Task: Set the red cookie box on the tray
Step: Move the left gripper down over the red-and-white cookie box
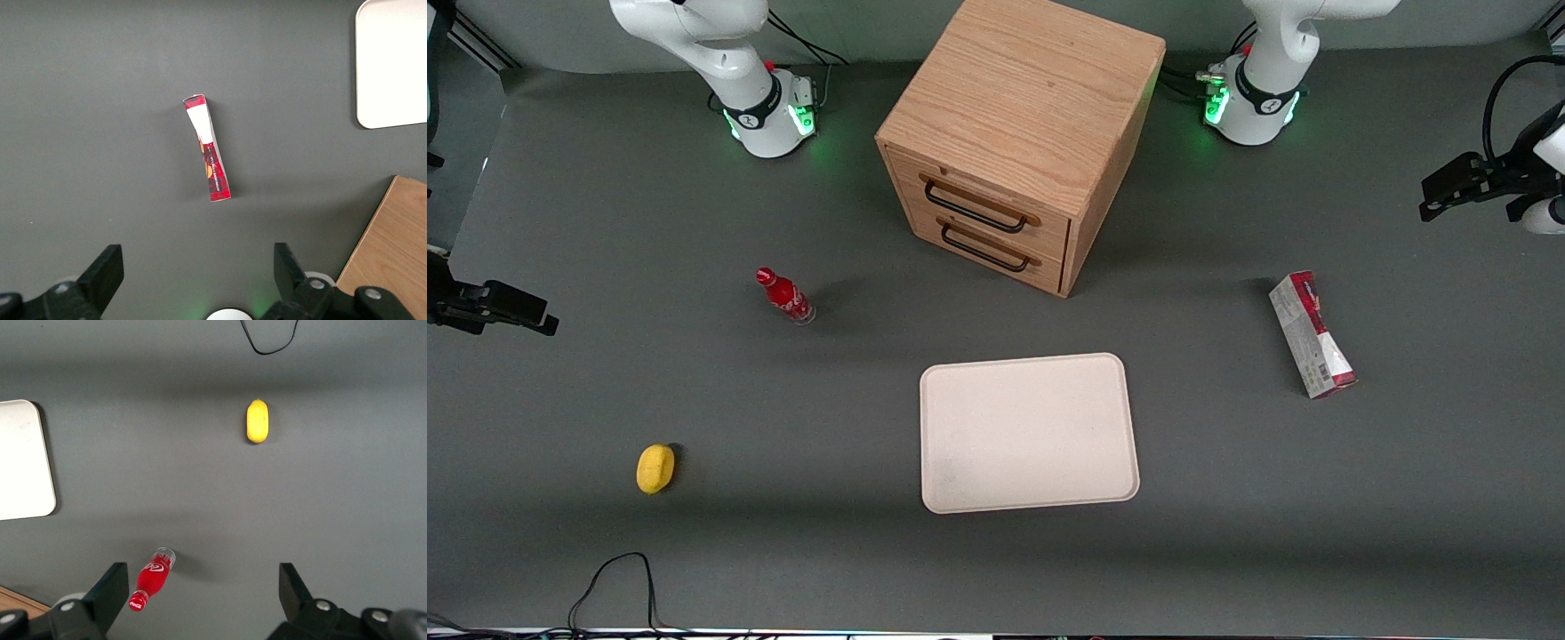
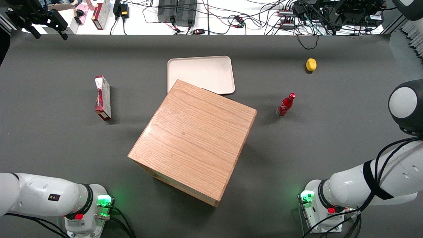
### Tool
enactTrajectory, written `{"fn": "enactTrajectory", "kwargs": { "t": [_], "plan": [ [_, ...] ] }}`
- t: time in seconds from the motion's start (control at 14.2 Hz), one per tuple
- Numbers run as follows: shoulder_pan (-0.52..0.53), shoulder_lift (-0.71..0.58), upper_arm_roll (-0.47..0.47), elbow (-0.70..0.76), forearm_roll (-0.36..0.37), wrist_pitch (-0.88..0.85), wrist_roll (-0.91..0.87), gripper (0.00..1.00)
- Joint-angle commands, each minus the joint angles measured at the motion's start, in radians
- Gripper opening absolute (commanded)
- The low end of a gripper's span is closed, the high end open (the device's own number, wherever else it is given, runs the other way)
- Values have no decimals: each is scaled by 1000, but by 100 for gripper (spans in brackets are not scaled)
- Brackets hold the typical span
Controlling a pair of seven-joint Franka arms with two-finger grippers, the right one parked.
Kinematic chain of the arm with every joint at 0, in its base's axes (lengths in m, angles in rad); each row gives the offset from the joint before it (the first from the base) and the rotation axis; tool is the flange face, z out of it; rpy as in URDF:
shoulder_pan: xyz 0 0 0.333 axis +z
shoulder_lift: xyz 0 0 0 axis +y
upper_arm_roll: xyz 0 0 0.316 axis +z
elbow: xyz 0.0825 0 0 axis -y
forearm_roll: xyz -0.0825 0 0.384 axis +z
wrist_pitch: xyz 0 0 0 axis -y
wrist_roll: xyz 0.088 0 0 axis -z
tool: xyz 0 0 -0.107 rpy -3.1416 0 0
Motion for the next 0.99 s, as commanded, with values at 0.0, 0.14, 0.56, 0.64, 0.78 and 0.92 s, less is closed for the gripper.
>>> {"fn": "enactTrajectory", "kwargs": {
  "t": [0.0, 0.14, 0.56, 0.64, 0.78, 0.92],
  "plan": [
    [-13, -5, 5, 9, 11, -23, 17, 100],
    [-13, -1, 5, 0, 11, -23, 18, 100],
    [-10, 13, 0, -204, 10, 125, -6, 100],
    [-5, 15, 0, -248, 11, 185, -23, 100],
    [-7, 30, 0, -322, 13, 274, -153, 100],
    [-7, 56, 2, -374, 11, 350, -264, 99]
  ]
}}
